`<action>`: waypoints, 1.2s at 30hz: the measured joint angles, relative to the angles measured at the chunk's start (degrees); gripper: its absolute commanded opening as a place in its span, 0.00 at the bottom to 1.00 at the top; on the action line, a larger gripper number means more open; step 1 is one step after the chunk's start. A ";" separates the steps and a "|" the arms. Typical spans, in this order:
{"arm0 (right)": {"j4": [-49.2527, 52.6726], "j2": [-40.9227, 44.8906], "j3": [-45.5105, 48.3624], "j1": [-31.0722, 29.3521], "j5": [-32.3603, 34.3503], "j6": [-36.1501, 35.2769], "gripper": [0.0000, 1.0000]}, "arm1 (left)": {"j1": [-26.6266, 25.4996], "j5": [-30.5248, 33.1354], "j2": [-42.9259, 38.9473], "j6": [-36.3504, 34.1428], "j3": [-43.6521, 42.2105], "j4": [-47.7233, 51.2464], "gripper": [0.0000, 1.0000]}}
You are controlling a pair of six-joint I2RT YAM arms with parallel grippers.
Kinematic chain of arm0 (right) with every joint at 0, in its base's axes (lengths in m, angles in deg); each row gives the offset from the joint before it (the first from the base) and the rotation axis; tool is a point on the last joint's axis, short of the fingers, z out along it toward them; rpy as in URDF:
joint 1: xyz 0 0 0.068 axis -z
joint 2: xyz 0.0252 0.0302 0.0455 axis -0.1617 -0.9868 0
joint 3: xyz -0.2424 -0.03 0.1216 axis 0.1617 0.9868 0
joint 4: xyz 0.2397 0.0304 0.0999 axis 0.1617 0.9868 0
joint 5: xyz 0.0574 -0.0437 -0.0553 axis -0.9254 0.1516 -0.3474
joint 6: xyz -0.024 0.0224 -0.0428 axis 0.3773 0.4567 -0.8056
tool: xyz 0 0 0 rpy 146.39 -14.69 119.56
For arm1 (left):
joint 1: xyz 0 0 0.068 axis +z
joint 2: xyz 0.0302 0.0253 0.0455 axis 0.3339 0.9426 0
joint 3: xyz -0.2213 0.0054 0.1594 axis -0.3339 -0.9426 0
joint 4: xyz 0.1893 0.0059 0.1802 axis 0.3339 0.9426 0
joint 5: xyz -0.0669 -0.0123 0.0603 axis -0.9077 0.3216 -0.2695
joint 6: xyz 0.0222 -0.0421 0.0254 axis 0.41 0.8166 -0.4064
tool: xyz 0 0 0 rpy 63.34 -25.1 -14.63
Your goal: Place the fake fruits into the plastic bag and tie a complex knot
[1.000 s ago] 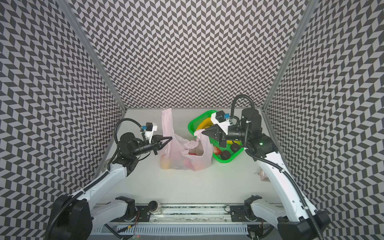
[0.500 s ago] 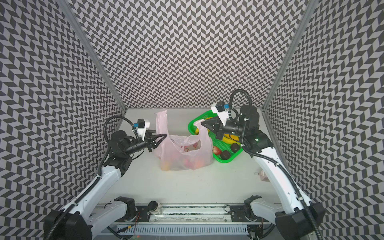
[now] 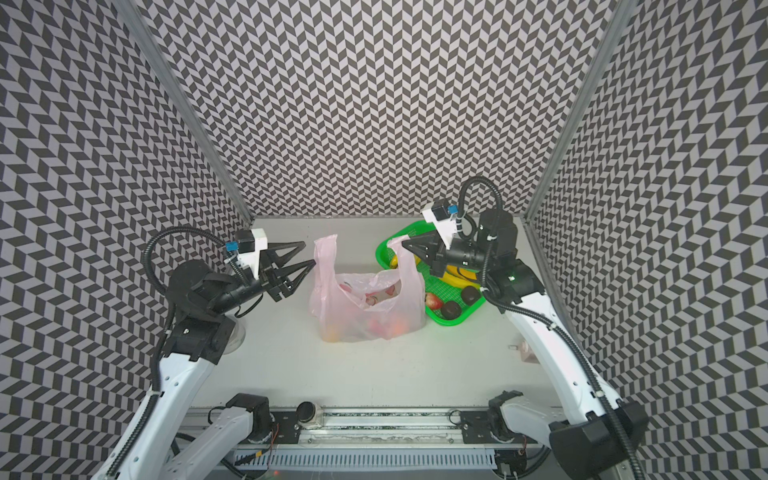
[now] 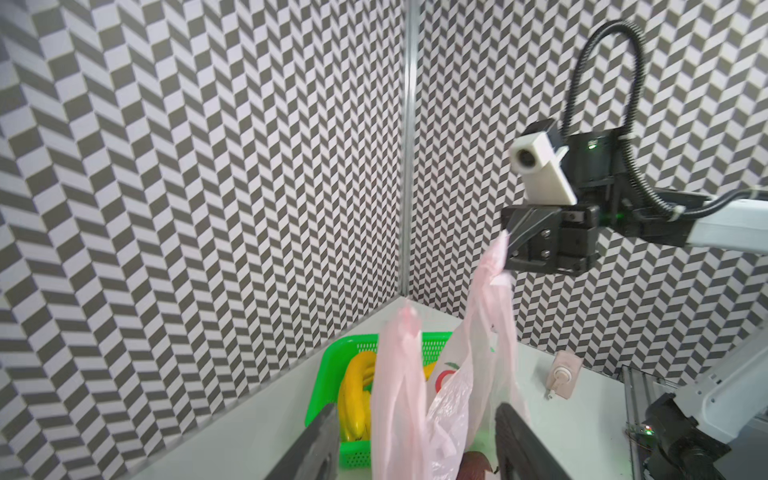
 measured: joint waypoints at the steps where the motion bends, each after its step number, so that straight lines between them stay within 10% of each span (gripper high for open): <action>1: -0.28 0.00 0.00 0.00 0.00 0.15 0.00 | -1.92 0.00 -0.57 -0.22 1.03 0.55 0.59; 12: -1.18 -0.31 0.04 0.00 -0.28 0.72 0.00 | -33.44 9.51 5.92 -4.13 7.91 -0.52 0.60; 21: -1.53 -0.28 0.50 0.00 -1.27 0.63 0.00 | -33.44 18.25 20.65 -6.36 11.87 -0.52 0.64; 36: -1.53 -0.22 0.68 0.00 -3.34 0.09 0.00 | -28.68 15.37 27.71 -5.05 13.86 -5.35 0.53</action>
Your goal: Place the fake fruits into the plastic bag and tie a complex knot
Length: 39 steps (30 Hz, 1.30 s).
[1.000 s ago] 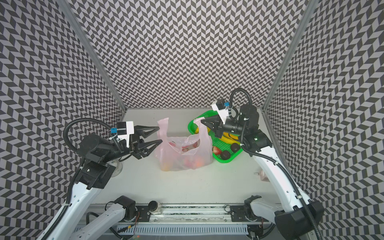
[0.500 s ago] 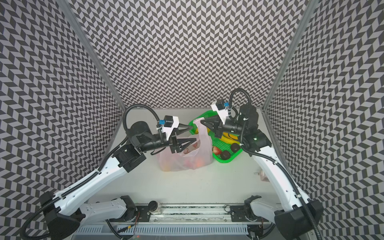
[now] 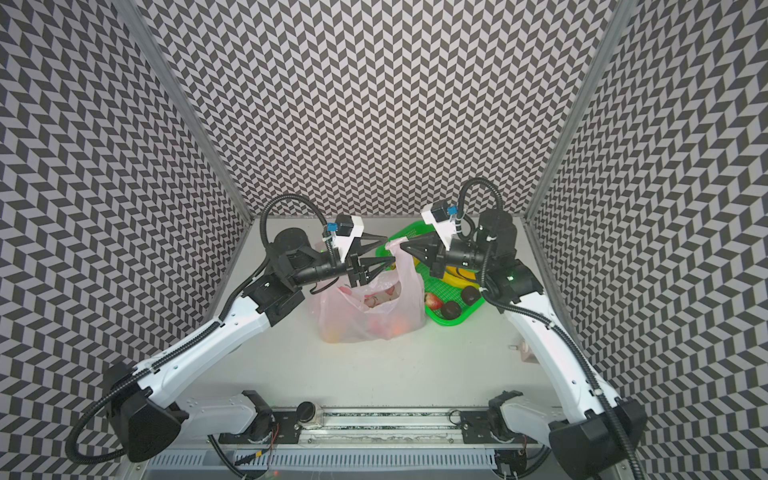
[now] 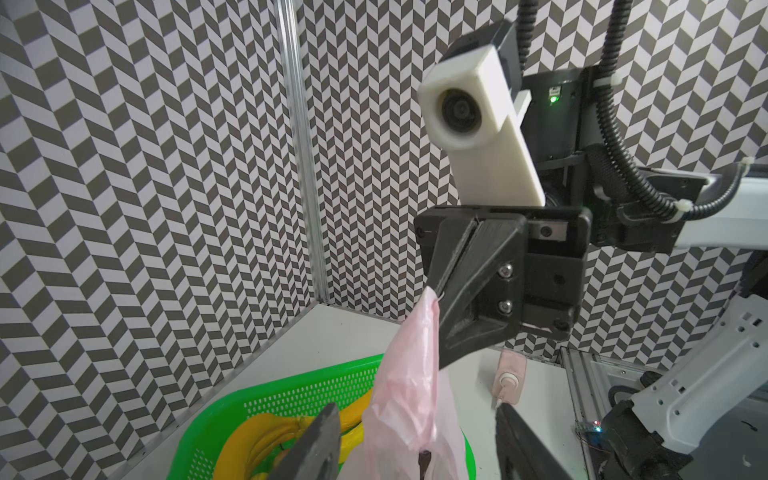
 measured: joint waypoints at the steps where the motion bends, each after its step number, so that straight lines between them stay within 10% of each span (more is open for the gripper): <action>1: 0.00 0.00 0.00 0.00 -0.15 -0.02 0.00 | 0.00 -0.28 0.44 0.11 0.17 0.00 0.49; 11: 0.09 0.00 0.00 0.00 -0.94 -0.13 0.05 | 0.04 -1.86 1.20 0.33 1.27 -0.76 0.10; 21: -1.36 2.91 2.97 5.11 -3.50 -3.19 0.70 | 3.69 -5.46 0.39 0.48 1.64 -0.24 0.00; 26: -7.37 5.38 7.78 5.53 -7.41 -3.61 0.88 | 5.11 -8.85 0.39 0.48 2.56 0.96 0.00; 39: -14.56 -3.93 4.20 -2.29 -11.47 -8.46 0.84 | 5.53 -13.35 0.39 0.44 2.71 1.03 0.00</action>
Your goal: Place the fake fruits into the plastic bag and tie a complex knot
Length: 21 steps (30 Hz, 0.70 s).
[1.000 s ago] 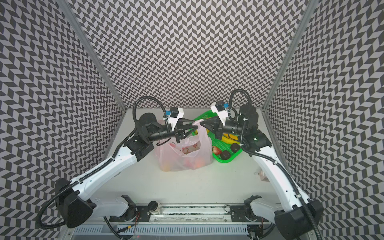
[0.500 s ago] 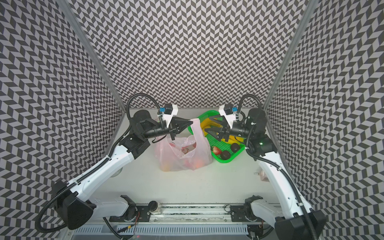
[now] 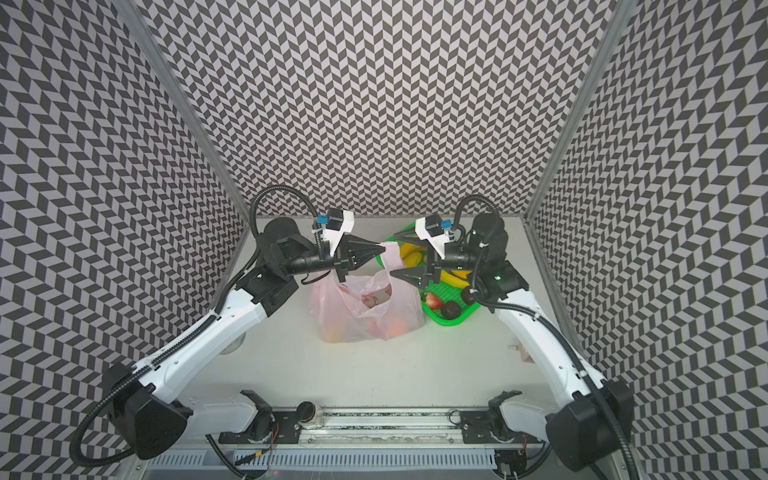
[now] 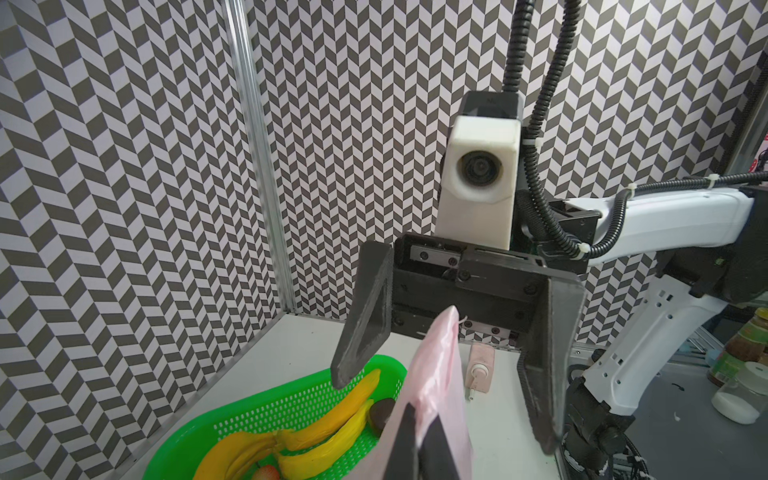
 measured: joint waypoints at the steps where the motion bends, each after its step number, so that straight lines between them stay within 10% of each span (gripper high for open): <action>1: 0.09 -0.59 -0.37 -0.59 -0.28 -0.61 0.79 | 0.02 -0.17 0.00 0.00 0.00 0.00 0.00; 11: 2.23 -3.67 -1.20 -2.21 -3.34 -3.61 0.24 | 0.42 -2.03 0.00 0.00 0.00 0.00 0.00; 21: 0.11 -3.56 3.21 -2.21 -3.45 -2.21 0.16 | 1.33 -2.16 0.00 1.14 0.00 -0.13 0.00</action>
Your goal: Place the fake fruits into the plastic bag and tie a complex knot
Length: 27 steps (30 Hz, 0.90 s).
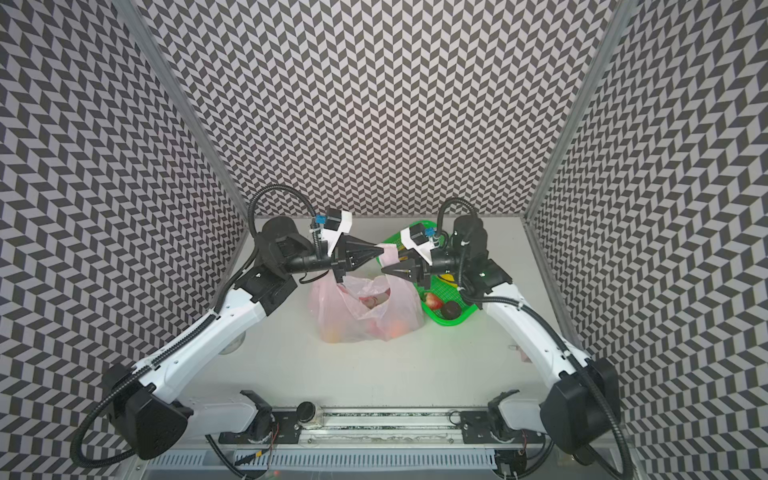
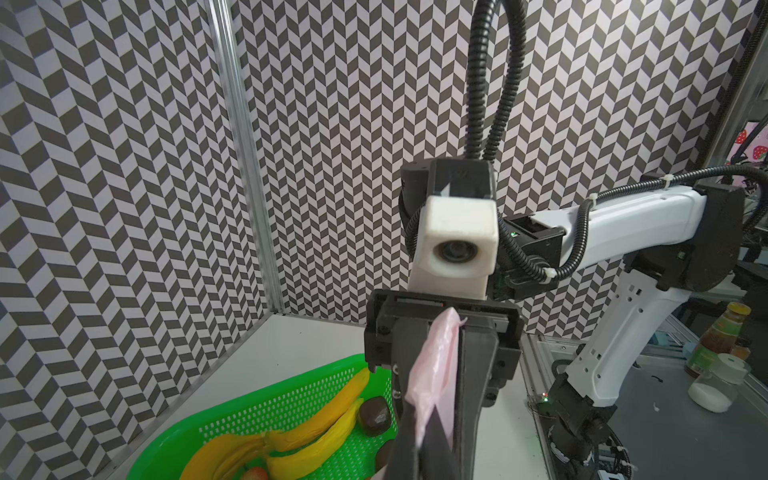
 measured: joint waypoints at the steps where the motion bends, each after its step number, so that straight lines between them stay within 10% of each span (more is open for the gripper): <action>1: -0.61 0.00 1.01 0.00 0.00 0.59 0.14 | 0.13 -0.02 0.00 0.17 0.00 -0.04 0.00; 18: -10.10 0.26 13.29 0.00 0.55 7.26 0.00 | 1.27 -0.07 -0.07 1.79 -0.17 -0.81 0.00; 27: -8.13 0.50 13.20 0.17 5.07 7.23 0.00 | 1.70 -0.09 -2.16 2.97 -0.17 -2.58 0.35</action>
